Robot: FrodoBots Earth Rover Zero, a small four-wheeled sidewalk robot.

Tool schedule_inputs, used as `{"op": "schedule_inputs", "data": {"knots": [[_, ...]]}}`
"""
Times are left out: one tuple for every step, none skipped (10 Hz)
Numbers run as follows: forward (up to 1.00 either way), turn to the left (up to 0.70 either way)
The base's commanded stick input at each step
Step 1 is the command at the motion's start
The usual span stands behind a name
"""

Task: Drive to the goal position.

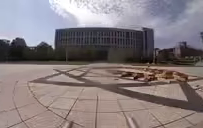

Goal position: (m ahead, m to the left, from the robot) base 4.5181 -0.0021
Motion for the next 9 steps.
{"op": "schedule_inputs", "data": {"knots": [[0.7, 0.0], [0.7, 0.0], [0.7, 0.0], [0.7, 0.0], [0.7, 0.0], [0.7, 0.0], [0.7, 0.0], [0.7, 0.0], [0.7, 0.0]]}}
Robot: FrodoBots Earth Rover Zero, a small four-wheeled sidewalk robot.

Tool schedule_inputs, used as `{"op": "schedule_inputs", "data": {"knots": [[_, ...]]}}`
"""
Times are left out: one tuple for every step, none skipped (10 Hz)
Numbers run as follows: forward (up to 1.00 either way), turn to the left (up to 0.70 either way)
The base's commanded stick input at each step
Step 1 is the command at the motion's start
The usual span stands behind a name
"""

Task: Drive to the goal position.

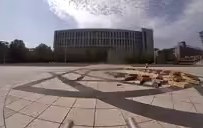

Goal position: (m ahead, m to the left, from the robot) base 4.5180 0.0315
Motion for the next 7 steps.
{"op": "schedule_inputs", "data": {"knots": [[0.7, 0.0], [0.7, 0.0], [0.7, 0.0], [0.7, 0.0], [0.7, 0.06], [0.7, 0.2], [0.7, 0.35]]}}
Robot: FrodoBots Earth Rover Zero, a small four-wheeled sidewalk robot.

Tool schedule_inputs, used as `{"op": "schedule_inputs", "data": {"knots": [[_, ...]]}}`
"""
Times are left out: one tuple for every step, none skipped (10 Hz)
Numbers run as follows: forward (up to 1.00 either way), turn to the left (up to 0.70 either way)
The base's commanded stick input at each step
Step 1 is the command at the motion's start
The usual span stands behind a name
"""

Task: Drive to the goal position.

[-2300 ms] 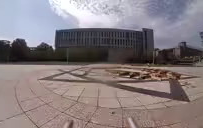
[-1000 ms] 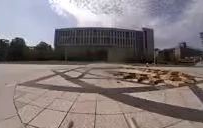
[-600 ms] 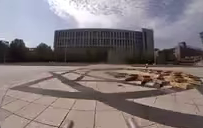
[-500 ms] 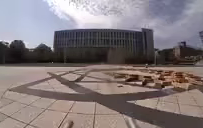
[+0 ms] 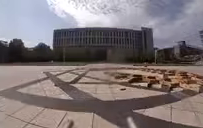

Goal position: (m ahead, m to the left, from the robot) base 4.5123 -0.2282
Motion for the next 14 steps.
{"op": "schedule_inputs", "data": {"knots": [[0.7, 0.35], [0.7, 0.35], [0.7, 0.31], [0.7, 0.13], [0.7, 0.03], [0.7, 0.0], [0.7, 0.0], [0.7, 0.0], [0.7, 0.0], [0.7, 0.0], [0.7, 0.0], [0.7, 0.0], [0.7, 0.0], [0.7, 0.0]]}}
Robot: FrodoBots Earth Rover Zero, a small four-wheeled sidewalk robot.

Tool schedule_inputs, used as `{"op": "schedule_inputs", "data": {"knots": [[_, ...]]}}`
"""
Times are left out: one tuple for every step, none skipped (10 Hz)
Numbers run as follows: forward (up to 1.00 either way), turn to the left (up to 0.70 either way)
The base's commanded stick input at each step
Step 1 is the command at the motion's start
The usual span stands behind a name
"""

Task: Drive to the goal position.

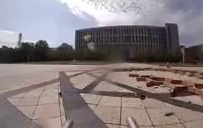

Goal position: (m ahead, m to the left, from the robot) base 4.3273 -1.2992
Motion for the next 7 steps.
{"op": "schedule_inputs", "data": {"knots": [[0.7, 0.0], [0.7, 0.0], [0.7, 0.0], [0.7, 0.0], [0.7, 0.0], [0.7, 0.0], [0.7, 0.0]]}}
